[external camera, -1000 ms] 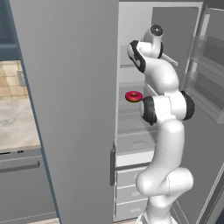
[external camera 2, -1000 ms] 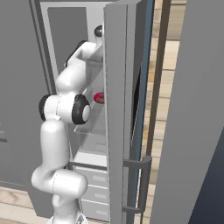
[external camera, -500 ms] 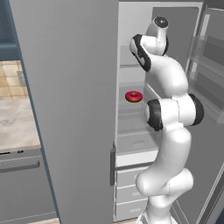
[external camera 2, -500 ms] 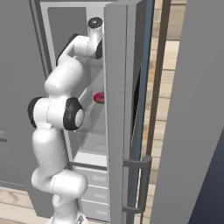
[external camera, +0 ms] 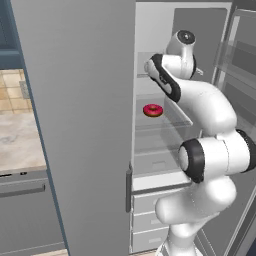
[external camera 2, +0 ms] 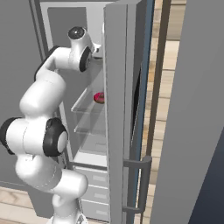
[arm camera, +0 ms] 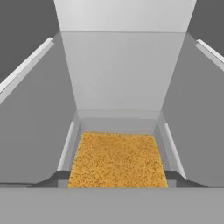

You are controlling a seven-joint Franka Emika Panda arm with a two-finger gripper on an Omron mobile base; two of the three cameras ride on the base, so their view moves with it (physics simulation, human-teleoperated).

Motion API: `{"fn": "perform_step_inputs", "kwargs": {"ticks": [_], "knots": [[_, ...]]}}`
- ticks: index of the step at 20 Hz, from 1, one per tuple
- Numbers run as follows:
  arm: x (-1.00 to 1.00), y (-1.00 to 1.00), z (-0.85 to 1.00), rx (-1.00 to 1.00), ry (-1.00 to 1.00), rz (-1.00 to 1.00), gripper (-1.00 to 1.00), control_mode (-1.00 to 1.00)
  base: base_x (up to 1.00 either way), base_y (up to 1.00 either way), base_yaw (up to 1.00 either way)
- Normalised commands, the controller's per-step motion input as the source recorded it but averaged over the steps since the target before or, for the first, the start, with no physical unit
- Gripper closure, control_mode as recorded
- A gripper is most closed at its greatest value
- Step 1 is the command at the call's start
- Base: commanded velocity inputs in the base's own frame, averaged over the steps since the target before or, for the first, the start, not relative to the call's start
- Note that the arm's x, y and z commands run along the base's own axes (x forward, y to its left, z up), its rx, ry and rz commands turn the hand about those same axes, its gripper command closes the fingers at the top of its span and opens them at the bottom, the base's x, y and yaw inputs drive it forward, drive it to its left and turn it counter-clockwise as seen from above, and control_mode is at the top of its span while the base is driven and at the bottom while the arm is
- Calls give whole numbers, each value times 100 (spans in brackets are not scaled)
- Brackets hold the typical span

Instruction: Take the cake and donut from the fridge and place them on the empty tray on the dining counter.

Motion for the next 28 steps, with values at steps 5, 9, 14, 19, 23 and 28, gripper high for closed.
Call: {"fn": "perform_step_inputs", "kwargs": {"ticks": [5,9,14,19,23,28], "knots": [[-100,4,-40,0,0,0,100,-100,0,0,0],[-100,0,-44,0,0,0,100,-100,0,0,0],[-100,0,-42,0,0,0,100,-100,0,0,0],[0,0,0,0,0,0,100,100,-100,0,0],[0,0,0,0,0,0,100,100,-100,1,6],[0,0,0,0,0,0,100,100,-88,2,46]]}}
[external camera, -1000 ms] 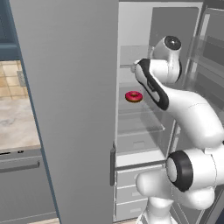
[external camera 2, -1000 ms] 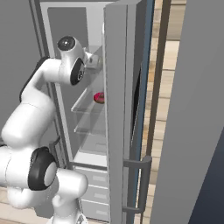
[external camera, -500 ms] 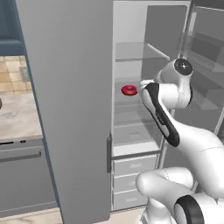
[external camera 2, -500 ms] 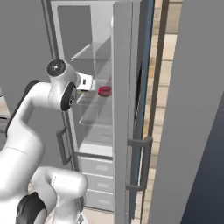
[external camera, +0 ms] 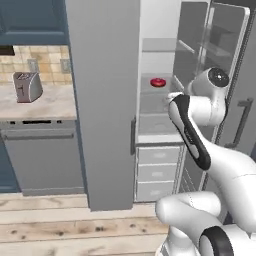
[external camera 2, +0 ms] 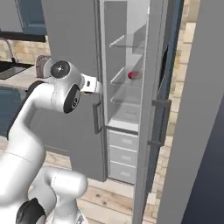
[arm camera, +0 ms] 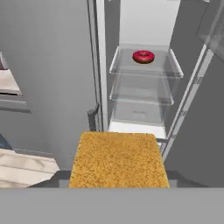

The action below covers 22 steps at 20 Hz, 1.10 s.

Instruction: Take the cake and donut from the fridge and place them on the empty tray on the dining counter.

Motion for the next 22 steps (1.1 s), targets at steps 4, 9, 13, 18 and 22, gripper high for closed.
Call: {"fn": "perform_step_inputs", "kwargs": {"ticks": [4,9,13,18,22], "knots": [[0,0,0,0,0,0,100,100,-60,0,81],[0,0,0,0,0,0,100,100,-40,-1,90],[0,0,0,0,0,0,100,100,-29,-9,96],[0,0,0,0,0,0,100,100,-24,-9,98],[0,0,0,0,0,0,100,100,-23,-9,98]]}}
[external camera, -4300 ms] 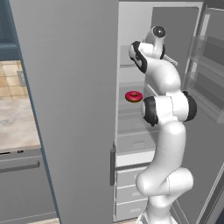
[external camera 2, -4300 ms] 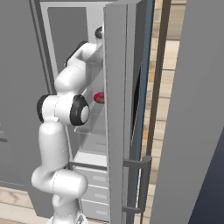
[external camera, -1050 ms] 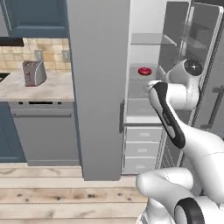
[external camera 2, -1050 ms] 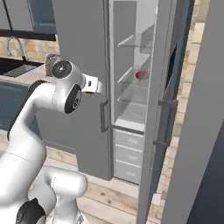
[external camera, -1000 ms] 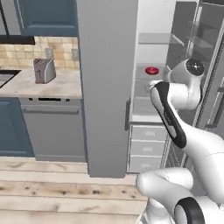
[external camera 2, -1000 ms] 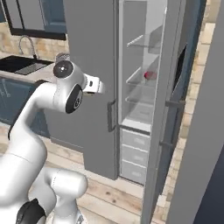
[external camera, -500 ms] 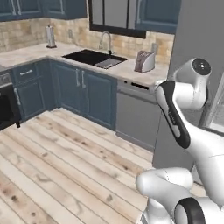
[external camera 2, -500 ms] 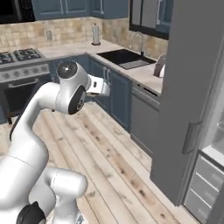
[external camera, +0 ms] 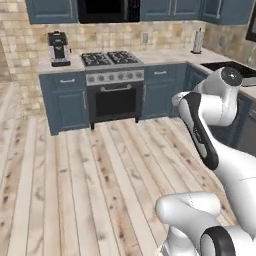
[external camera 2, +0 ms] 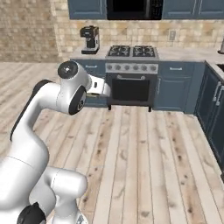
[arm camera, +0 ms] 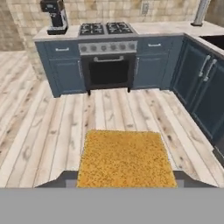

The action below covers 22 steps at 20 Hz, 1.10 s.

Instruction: Take the cake and donut from the fridge and place them on the empty tray on the dining counter.

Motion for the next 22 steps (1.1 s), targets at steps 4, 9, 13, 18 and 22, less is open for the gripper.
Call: {"fn": "perform_step_inputs", "kwargs": {"ticks": [4,9,13,18,22], "knots": [[0,0,0,0,0,0,100,100,-24,-8,97],[0,0,0,0,0,0,100,100,-28,-1,95],[0,0,0,0,0,0,100,100,-4,0,85],[0,0,0,0,0,0,100,100,60,-41,52],[0,0,0,0,0,0,100,100,90,-90,31]]}}
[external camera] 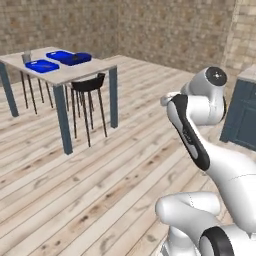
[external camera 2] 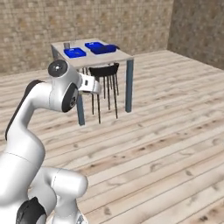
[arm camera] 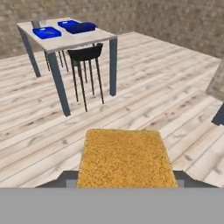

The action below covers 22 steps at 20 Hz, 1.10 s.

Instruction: Take the cake and donut from the fridge and place them on the empty tray on the dining counter.

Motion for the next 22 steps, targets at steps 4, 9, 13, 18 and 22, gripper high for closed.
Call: {"fn": "perform_step_inputs", "kwargs": {"ticks": [4,9,13,18,22], "knots": [[0,0,0,0,0,0,100,100,100,-100,33],[0,0,0,0,0,0,100,100,100,-100,31],[0,0,0,0,0,0,100,100,100,-100,29],[0,0,0,0,0,0,100,100,100,-100,21],[0,0,0,0,0,0,100,100,100,-100,5]]}}
